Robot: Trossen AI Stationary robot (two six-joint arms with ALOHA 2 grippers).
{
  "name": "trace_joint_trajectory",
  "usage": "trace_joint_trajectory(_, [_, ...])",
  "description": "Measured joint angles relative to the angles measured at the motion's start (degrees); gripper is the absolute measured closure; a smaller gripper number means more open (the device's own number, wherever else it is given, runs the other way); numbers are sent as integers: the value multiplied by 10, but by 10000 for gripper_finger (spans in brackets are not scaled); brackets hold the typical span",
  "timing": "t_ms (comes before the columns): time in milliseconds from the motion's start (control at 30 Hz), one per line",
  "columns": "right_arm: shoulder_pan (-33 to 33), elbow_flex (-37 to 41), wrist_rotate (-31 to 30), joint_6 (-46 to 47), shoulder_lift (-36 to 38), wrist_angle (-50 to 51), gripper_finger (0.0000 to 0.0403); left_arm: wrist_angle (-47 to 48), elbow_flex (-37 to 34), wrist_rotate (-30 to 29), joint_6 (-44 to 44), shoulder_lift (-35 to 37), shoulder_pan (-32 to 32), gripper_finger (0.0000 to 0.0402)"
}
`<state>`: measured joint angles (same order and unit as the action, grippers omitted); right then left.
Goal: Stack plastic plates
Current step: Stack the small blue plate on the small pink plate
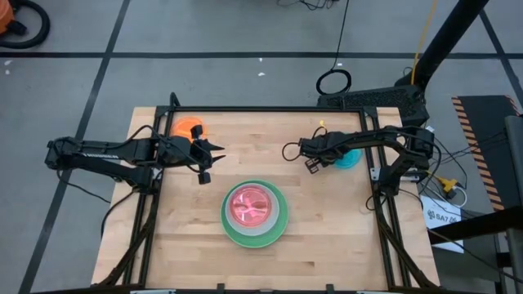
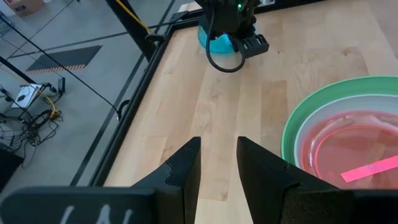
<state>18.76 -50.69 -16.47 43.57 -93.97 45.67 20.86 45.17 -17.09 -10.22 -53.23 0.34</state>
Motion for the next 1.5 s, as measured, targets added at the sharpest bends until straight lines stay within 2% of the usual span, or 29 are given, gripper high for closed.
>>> trace_joint_trajectory(333, [-45,-68,-2,-25,0,13,402,-1,0,0,0,0,0,291])
trace_joint_trajectory(867, [-160,-159,-47,-42,1,31,403,-1,0,0,2,0,0,291])
trace_joint_trajectory(1333, [-258,-237,-95,-105,1,39,403,-1,0,0,2,0,0,291])
trace_joint_trajectory(1500, [-295,-261,-118,-148,2,11,403,-1,0,0,2,0,0,291])
